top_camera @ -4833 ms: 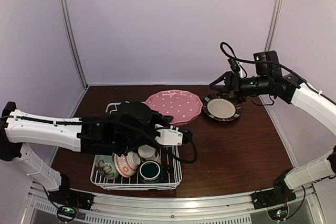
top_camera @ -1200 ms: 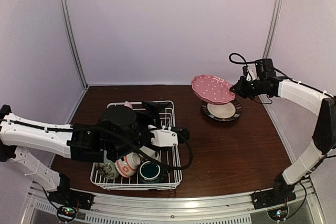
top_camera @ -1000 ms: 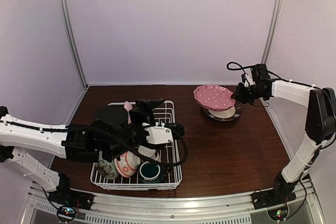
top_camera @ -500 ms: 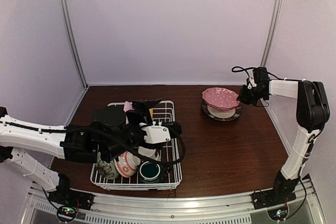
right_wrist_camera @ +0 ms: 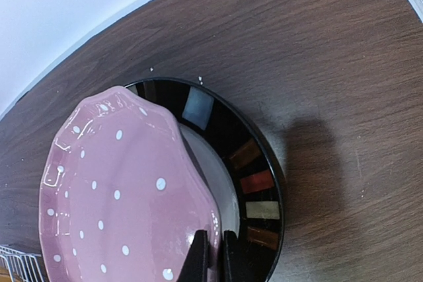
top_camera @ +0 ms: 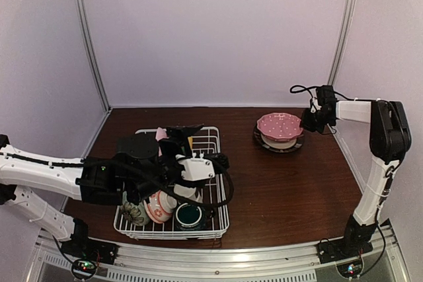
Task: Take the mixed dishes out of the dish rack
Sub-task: Place the plate with another plate.
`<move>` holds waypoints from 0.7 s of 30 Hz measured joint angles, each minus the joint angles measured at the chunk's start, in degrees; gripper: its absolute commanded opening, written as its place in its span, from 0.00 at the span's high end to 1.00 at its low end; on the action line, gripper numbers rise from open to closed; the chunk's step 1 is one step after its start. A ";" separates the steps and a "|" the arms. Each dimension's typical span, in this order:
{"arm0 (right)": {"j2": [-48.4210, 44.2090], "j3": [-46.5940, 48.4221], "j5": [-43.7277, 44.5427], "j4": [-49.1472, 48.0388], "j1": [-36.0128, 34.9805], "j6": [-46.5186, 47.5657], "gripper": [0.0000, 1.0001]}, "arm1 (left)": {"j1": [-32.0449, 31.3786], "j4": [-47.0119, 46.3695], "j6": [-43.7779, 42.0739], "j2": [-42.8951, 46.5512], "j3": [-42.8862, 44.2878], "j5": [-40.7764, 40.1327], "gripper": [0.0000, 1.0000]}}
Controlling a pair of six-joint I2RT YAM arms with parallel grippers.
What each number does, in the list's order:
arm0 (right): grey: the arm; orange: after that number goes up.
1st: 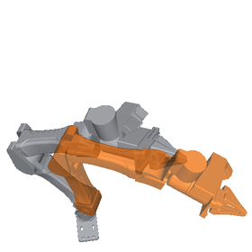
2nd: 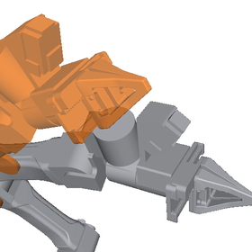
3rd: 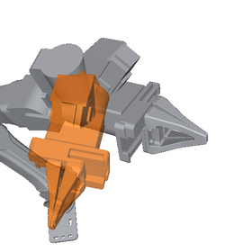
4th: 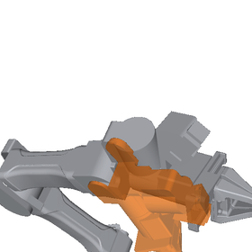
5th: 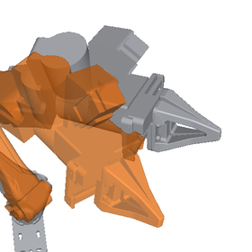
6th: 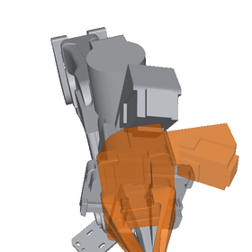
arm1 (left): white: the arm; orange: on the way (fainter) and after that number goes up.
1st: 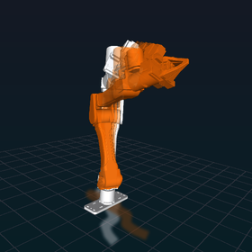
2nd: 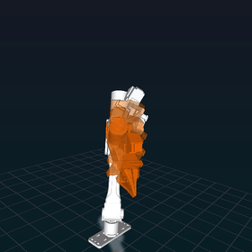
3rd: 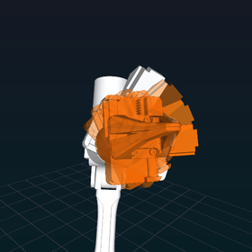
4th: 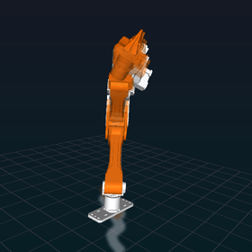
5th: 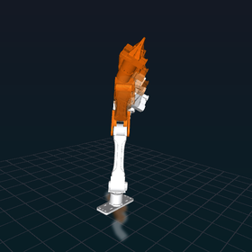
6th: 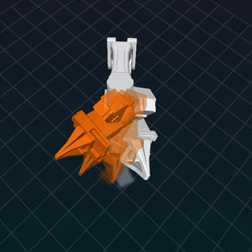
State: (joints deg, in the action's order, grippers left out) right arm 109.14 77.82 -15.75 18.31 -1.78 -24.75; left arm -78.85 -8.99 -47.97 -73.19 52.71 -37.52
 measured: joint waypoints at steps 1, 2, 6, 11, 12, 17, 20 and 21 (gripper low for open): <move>0.02 0.00 0.15 -0.07 0.00 0.24 1.00 | 0.00 0.00 -0.02 0.00 0.00 0.02 0.03; 0.04 0.00 0.28 -0.11 0.00 0.44 1.00 | 0.00 -0.02 -0.02 -0.04 0.00 0.00 0.03; 0.39 0.00 0.39 -0.92 0.00 0.90 1.00 | 0.00 -0.07 -0.07 -0.46 0.00 0.02 0.03; 1.79 0.00 0.35 -3.17 0.00 1.07 1.00 | 0.00 -0.46 -0.37 -1.33 0.02 -0.24 0.03; 2.05 0.00 0.35 -3.45 0.00 1.14 1.00 | 0.00 -0.46 -0.44 -1.46 0.02 -0.26 0.03; 2.97 -0.11 0.37 -4.92 0.00 2.14 0.99 | 0.00 -0.63 -0.57 -1.55 0.02 -0.26 0.03; 3.06 -0.26 0.39 -6.10 0.00 2.75 0.97 | 0.00 -0.76 -0.57 -1.55 0.02 -0.28 0.03; 3.06 -0.33 0.39 -6.49 0.00 2.97 0.97 | 0.00 -0.83 -0.57 -1.55 0.02 -0.28 0.03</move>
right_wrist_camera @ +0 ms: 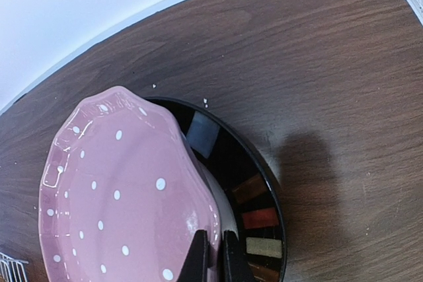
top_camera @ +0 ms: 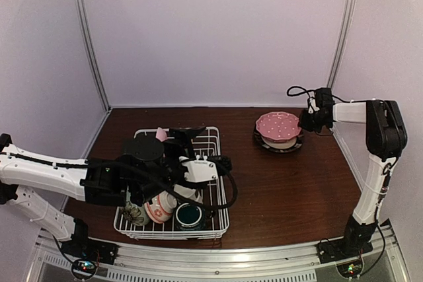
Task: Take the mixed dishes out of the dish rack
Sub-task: Place the plate with another plate.
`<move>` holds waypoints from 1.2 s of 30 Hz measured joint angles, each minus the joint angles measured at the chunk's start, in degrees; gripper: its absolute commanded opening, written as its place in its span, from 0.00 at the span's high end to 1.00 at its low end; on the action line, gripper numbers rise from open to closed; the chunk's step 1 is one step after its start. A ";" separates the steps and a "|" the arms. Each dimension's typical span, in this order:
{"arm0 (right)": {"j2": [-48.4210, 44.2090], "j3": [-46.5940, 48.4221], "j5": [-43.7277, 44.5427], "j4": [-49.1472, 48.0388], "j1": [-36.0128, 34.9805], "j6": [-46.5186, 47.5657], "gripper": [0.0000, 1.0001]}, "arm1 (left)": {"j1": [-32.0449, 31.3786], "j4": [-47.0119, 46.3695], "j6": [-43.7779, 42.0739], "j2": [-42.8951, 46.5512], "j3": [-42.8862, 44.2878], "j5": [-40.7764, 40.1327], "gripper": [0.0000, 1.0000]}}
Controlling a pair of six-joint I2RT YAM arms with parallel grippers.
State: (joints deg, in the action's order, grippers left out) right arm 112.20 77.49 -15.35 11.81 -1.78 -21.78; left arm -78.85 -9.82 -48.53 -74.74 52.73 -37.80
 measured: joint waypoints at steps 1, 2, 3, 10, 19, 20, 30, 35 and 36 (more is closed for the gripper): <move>0.00 -0.02 0.00 -0.33 0.00 0.22 0.97 | 0.00 0.00 0.00 0.00 0.00 -0.04 0.03; 0.00 -0.13 0.00 -0.74 0.00 0.44 0.96 | 0.00 -0.02 0.00 0.00 0.00 -0.15 0.03; 0.00 -0.26 0.00 -1.11 0.00 0.61 0.96 | 0.00 -0.02 0.00 0.00 0.00 -0.22 0.03; 1.36 -1.14 -0.02 -2.86 0.00 1.07 0.96 | 0.00 0.00 0.00 0.00 0.02 -0.66 0.03; 2.01 -1.86 -0.57 -5.44 0.02 1.01 0.73 | 0.00 0.00 0.04 0.00 0.22 -0.83 0.03; 2.01 -1.90 -0.55 -5.55 0.04 1.05 0.70 | 0.00 0.00 0.04 0.02 0.22 -0.83 0.03; 1.92 -1.99 -0.07 -5.92 0.04 0.96 0.55 | 0.00 0.04 0.28 0.02 0.42 -1.44 0.03; 0.98 -1.99 0.63 -4.94 0.04 0.90 0.42 | 0.00 0.37 2.16 0.09 2.01 -2.60 0.03; 0.50 -1.99 0.68 -4.66 0.04 0.92 0.39 | 0.00 0.31 2.60 0.09 2.23 -2.89 0.03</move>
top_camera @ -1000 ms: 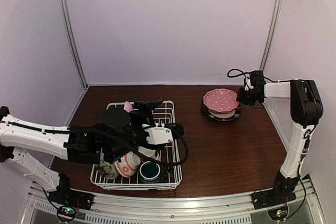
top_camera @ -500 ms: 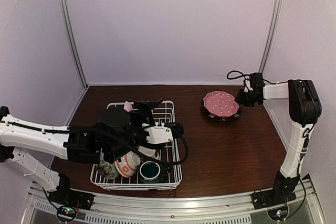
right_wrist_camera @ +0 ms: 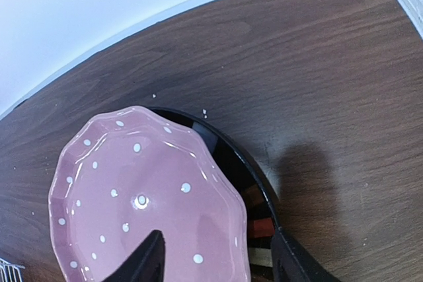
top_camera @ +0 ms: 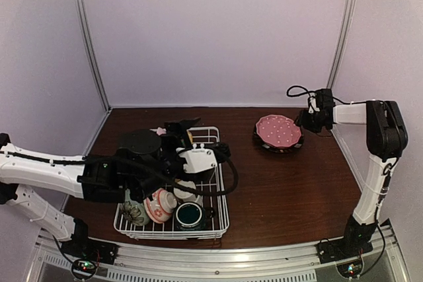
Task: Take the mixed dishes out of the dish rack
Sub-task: Place the plate with another plate, then grab the plate from the dish rack.
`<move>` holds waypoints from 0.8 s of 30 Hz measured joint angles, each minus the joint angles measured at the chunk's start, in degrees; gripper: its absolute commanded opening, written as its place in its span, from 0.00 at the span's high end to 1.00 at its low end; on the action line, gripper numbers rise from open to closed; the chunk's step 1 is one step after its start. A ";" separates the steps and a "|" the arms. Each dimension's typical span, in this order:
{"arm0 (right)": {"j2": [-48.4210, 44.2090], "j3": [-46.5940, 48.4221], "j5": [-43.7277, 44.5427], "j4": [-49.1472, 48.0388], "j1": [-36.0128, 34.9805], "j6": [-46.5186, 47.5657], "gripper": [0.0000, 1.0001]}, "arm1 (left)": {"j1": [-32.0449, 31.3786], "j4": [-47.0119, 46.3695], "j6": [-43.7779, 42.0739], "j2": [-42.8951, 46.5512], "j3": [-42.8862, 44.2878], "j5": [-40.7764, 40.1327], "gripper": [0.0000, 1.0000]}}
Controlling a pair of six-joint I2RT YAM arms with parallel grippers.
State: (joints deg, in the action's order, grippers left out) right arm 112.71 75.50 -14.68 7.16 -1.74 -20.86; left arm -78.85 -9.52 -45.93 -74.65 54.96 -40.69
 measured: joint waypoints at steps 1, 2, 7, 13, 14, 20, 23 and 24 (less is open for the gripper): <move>-0.57 0.00 0.04 0.22 0.00 -0.04 0.37 | 0.00 -0.02 0.59 0.04 0.13 -0.57 0.02; -1.40 0.00 0.07 0.55 0.00 0.15 0.35 | 0.00 0.00 1.18 0.09 0.24 -1.03 0.03; -6.32 -0.02 -0.07 1.51 0.00 0.13 0.31 | 0.85 1.46 6.10 0.09 2.23 -2.38 0.03; -12.90 -0.02 -1.27 4.09 -0.55 0.24 0.11 | 5.01 13.53 19.98 -1.53 15.06 -5.38 0.03; -14.05 -0.02 -1.33 4.46 -0.81 0.35 0.10 | 6.10 15.54 22.77 -2.08 17.66 -5.51 0.03; -22.73 -0.02 -1.62 7.52 -4.22 1.73 0.09 | 10.71 25.18 36.89 -2.54 23.71 -0.79 0.03; -26.67 -0.02 -1.68 8.87 -5.99 2.21 0.07 | 12.20 29.24 43.50 -2.97 24.37 3.69 0.03; -28.02 -0.02 -1.68 9.40 -6.67 2.40 0.06 | 12.87 30.38 45.64 -3.23 24.52 5.14 0.03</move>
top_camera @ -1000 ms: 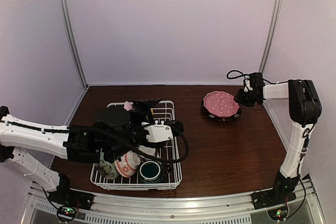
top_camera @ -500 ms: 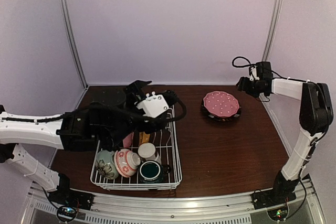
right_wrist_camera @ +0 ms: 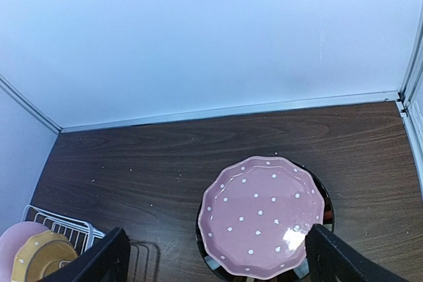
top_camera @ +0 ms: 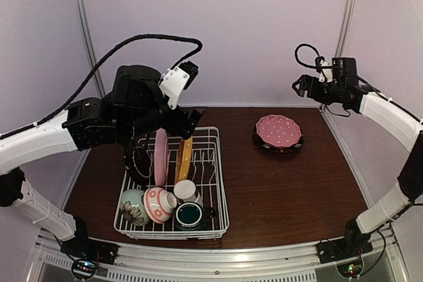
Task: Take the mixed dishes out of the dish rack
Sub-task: Grab the plate from the dish rack.
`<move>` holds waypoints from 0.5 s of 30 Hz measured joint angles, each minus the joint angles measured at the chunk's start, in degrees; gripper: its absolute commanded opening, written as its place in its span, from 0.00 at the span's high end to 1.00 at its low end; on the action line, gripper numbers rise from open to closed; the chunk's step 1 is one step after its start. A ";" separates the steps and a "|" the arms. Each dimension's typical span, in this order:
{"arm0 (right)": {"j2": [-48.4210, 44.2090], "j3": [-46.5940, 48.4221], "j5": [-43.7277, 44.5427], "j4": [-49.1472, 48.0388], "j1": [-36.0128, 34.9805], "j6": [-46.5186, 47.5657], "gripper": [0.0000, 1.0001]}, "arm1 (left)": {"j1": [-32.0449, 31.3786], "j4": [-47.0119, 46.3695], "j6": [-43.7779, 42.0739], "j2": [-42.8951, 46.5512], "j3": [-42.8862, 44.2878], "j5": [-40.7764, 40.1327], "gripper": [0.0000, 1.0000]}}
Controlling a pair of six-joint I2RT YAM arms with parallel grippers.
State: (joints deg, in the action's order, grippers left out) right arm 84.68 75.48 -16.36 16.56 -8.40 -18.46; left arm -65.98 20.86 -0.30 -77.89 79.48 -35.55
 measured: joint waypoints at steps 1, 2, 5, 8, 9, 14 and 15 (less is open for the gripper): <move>-1.31 0.00 0.04 0.44 -0.68 0.15 0.04 | 0.96 1.18 2.45 -0.26 0.07 1.57 0.03; -2.21 0.00 0.09 0.79 -1.14 0.26 0.01 | 1.79 2.01 4.39 -0.50 0.07 2.71 0.03; -5.51 0.00 0.57 2.14 -3.28 0.98 0.00 | 5.01 4.48 10.71 -1.11 0.00 6.84 0.03; -8.00 0.00 1.53 3.63 -5.70 2.34 0.00 | 8.57 4.85 16.76 -1.11 -0.85 11.52 0.03; -8.79 0.00 2.10 4.24 -6.60 3.04 0.00 | 9.66 4.76 18.51 -1.05 -1.44 13.05 0.03; -11.45 1.16 8.94 9.42 -11.04 7.06 0.00 | 13.31 4.46 26.21 -0.87 -5.18 19.37 0.03; -11.58 1.99 10.95 10.73 -11.45 7.91 0.00 | 13.51 4.48 27.52 -0.87 -5.86 20.09 0.02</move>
State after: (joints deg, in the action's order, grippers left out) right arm 73.10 77.47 -5.41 27.29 -19.86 -10.55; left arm -52.47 25.34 27.22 -78.76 73.63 -15.46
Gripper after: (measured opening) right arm 0.994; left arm 0.974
